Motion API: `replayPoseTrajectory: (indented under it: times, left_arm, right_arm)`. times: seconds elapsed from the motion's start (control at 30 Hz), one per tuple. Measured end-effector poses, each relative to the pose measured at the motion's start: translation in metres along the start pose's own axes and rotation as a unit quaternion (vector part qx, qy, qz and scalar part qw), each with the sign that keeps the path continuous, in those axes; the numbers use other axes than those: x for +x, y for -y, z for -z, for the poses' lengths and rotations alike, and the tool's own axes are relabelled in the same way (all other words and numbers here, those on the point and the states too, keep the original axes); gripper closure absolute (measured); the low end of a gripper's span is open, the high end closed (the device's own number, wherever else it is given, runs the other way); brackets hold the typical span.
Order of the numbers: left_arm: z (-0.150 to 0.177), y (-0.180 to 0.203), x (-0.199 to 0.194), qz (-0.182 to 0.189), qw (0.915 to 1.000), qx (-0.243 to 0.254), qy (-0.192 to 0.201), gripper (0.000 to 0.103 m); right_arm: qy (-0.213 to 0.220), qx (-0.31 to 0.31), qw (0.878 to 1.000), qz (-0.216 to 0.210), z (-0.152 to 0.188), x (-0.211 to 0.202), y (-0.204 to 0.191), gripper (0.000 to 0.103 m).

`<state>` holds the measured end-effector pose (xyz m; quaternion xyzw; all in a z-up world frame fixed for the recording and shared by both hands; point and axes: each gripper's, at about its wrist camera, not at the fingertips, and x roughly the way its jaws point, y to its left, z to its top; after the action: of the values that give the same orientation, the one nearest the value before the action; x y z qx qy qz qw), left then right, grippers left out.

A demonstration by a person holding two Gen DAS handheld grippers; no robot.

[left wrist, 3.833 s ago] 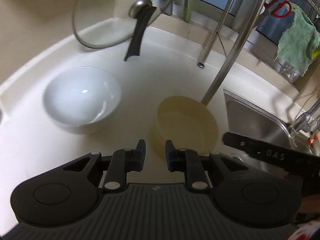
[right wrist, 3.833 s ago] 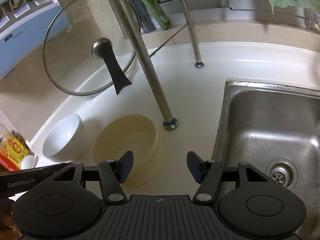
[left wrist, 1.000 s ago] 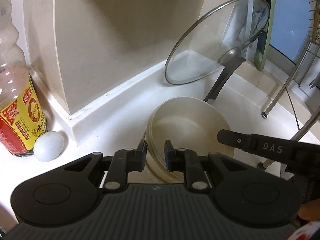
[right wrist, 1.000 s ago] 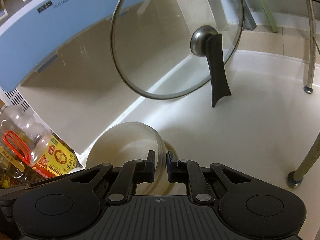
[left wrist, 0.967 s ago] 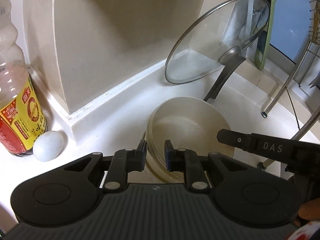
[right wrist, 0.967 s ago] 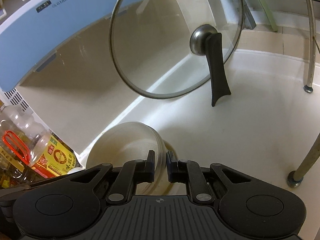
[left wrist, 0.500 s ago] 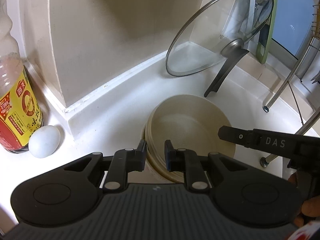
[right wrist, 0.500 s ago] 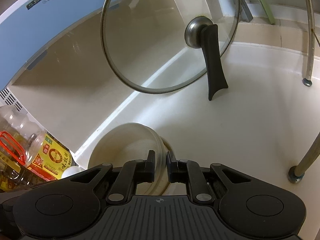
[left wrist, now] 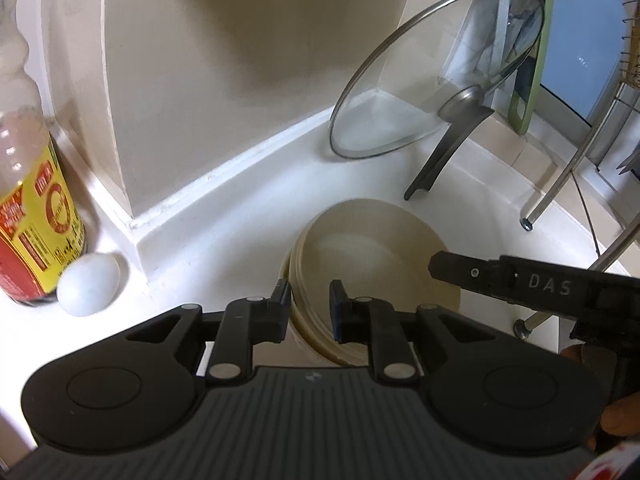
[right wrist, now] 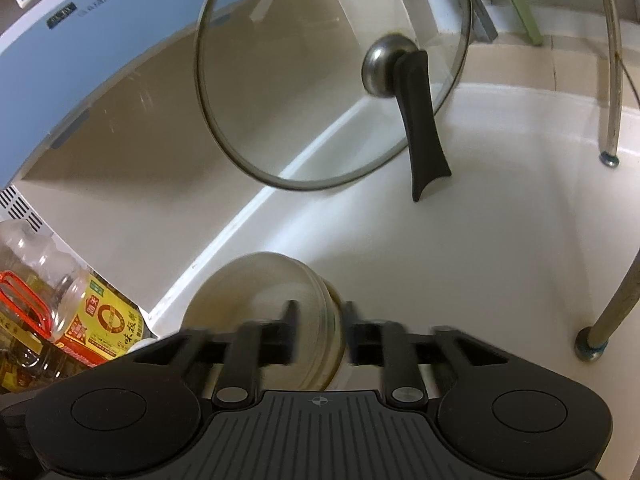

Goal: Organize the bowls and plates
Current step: 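Lower the cream bowl into the white bowl and open both grippers, then withdraw both grippers and move them toward the steel pot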

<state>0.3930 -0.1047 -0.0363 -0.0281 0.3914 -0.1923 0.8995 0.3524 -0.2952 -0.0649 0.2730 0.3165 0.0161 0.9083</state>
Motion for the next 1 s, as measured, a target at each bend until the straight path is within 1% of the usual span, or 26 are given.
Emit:
replayPoseTrajectory:
  times: [0.03,0.17,0.3,0.37,0.43,0.53,0.77,0.9,1.0]
  left_arm:
    - [0.001,0.000,-0.003,0.000,1.0000,0.003,0.005,0.085]
    - [0.003,0.003,-0.018,0.001,0.9998,0.008,0.018,0.085]
    - [0.011,0.009,-0.039,-0.003,0.9993,0.021,0.030,0.084]
    - [0.017,0.014,-0.051,-0.009,0.9986,0.033,0.040,0.084]
    - [0.025,0.018,-0.065,-0.013,0.9978,0.044,0.048,0.082]
    - [0.039,0.022,-0.085,-0.016,0.9970,0.052,0.054,0.079]
    - [0.082,0.034,-0.121,-0.028,0.9968,0.059,0.046,0.074]
    - [0.108,0.043,-0.138,-0.037,0.9968,0.059,0.039,0.074]
    - [0.126,0.048,-0.150,-0.040,0.9971,0.055,0.034,0.074]
  right_arm:
    - [0.005,0.001,1.000,-0.002,0.000,-0.003,0.000,0.057]
    - [0.011,-0.005,1.000,-0.011,0.002,-0.017,-0.001,0.055]
    - [0.019,-0.010,1.000,-0.018,0.006,-0.038,-0.001,0.051]
    - [0.023,-0.014,0.999,-0.026,0.010,-0.052,-0.001,0.048]
    - [0.026,-0.023,0.999,-0.027,0.015,-0.067,-0.001,0.039]
    - [0.032,-0.038,0.998,-0.027,0.025,-0.091,0.001,0.035]
    - [0.033,-0.043,0.998,-0.020,0.053,-0.142,0.016,0.031]
    - [0.033,-0.047,0.998,-0.018,0.070,-0.171,0.026,0.030]
    - [0.028,-0.052,0.998,-0.024,0.085,-0.188,0.033,0.029]
